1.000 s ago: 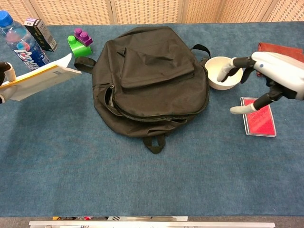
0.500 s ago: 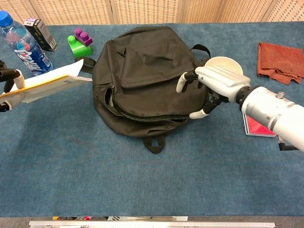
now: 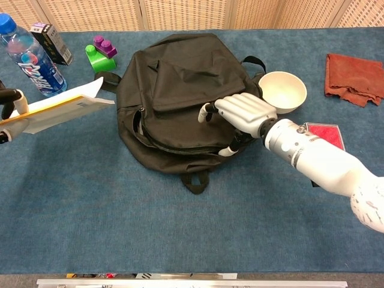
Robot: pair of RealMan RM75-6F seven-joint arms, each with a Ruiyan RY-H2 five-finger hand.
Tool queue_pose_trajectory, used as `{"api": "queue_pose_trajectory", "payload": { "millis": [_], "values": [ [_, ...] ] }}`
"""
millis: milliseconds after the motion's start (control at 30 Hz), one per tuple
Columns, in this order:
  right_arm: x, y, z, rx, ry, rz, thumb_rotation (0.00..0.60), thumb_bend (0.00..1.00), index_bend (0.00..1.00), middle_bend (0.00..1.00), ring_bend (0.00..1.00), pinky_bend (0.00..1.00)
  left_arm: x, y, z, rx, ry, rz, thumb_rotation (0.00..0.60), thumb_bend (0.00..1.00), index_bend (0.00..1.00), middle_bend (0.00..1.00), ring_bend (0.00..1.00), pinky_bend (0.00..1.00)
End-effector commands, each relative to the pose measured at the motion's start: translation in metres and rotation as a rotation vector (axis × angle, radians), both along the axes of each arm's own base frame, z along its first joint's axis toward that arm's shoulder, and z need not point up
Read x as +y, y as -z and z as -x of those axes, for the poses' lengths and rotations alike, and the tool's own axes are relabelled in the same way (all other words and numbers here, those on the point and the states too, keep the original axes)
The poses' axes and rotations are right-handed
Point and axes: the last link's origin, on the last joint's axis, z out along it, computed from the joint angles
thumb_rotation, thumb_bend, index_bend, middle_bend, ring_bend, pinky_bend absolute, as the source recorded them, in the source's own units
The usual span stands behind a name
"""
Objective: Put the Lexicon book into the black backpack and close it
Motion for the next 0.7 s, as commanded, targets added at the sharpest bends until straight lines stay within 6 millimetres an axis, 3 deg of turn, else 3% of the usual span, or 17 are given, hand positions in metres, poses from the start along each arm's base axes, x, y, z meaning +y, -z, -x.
{"api": "queue_pose_trajectory", "payload": {
  "millis": [33, 133, 367, 533, 633, 700],
  "values": [
    [-0.001, 0.006, -0.004, 0.018, -0.014, 0.013, 0.6, 0.09, 0.29, 0.3, 0.17, 0.22, 0.0, 0.0, 0.001, 0.001, -0.003, 0.002, 0.6, 0.34, 0.76, 0.69, 0.53, 0.6],
    [-0.004, 0.012, -0.01, 0.024, -0.016, 0.026, 0.6, 0.11, 0.29, 0.3, 0.17, 0.22, 0.0, -0.001, 0.001, 0.0, -0.006, 0.0, 0.6, 0.34, 0.76, 0.69, 0.53, 0.6],
    [-0.018, 0.024, -0.023, 0.051, -0.007, 0.055, 0.6, 0.51, 0.29, 0.32, 0.18, 0.24, -0.001, -0.005, 0.002, -0.011, -0.005, -0.006, 0.6, 0.34, 0.76, 0.69, 0.53, 0.6],
    [-0.027, 0.028, -0.03, 0.06, 0.009, 0.076, 0.6, 0.73, 0.37, 0.41, 0.28, 0.42, 0.0, -0.006, 0.002, -0.016, -0.003, -0.003, 0.6, 0.34, 0.76, 0.69, 0.53, 0.6],
    [-0.035, 0.028, -0.032, 0.05, 0.03, 0.101, 0.6, 0.86, 0.52, 0.5, 0.41, 0.64, 0.001, -0.007, 0.003, -0.024, 0.003, 0.0, 0.6, 0.34, 0.76, 0.69, 0.53, 0.6],
    [-0.04, 0.027, -0.034, 0.027, 0.061, 0.111, 0.6, 0.94, 0.6, 0.55, 0.48, 0.73, 0.002, -0.006, 0.003, -0.025, 0.01, 0.009, 0.6, 0.34, 0.76, 0.69, 0.53, 0.6]
  ]
}}
